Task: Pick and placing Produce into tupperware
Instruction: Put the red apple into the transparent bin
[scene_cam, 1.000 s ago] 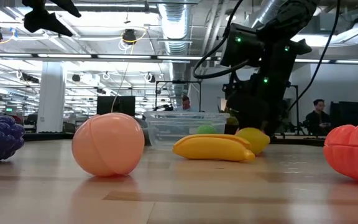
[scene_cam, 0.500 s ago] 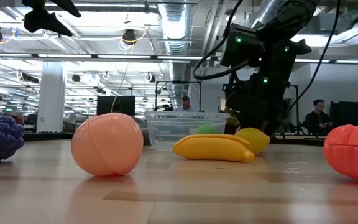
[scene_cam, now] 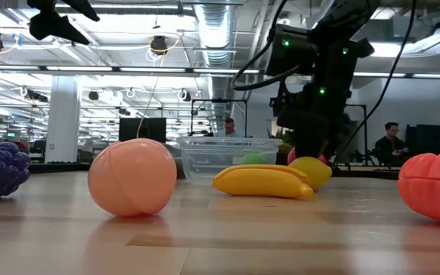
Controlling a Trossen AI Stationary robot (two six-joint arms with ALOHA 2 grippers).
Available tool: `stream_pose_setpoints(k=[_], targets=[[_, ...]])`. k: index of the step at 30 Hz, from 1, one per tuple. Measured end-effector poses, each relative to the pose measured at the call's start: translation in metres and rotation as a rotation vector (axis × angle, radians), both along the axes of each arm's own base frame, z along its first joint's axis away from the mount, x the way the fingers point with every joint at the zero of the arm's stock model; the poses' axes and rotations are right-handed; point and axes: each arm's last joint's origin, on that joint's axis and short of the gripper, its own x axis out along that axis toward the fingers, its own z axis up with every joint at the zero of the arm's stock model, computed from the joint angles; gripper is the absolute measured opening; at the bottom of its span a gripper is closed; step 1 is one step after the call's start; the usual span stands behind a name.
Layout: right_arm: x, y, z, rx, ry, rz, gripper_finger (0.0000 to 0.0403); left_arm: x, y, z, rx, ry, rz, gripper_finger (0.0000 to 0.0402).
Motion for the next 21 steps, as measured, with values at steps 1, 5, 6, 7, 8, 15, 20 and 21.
stream_pose_setpoints(k=[1,5,6,7,8,15,20,21], targets=[[0.000,0.000,0.001,0.002,0.005,0.001,0.0295,0.000,0.000,0.000,0.000,0.000,0.000,0.0317],[0.002,0.000,0.006,0.003,0.017,0.003,0.0295,0.000,0.000,0.000,0.000,0.000,0.000,0.0317],[0.002,0.000,0.007,0.002,0.026,0.007,0.0295,0.000,0.000,0.000,0.000,0.000,0.000,0.0317],[0.002,0.000,0.008,0.003,0.034,0.011,0.0295,0.000,0.000,0.000,0.000,0.000,0.000,0.0317],[0.002,0.000,0.010,0.003,0.037,0.014,0.0295,0.000,0.000,0.000,0.000,0.000,0.000,0.0317],[-0.001,0.001,0.018,0.022,0.049,0.020,0.0295,-0.001,0.000,-0.001,-0.005,0.014,0.000,0.0317],[-0.007,-0.001,0.034,0.022,0.012,0.015,0.0295,-0.001,0.000,-0.002,-0.003,0.021,-0.001,0.0317],[-0.008,-0.001,0.038,0.022,0.002,0.013,0.0295,-0.001,0.000,-0.002,-0.002,0.022,-0.001,0.0317]])
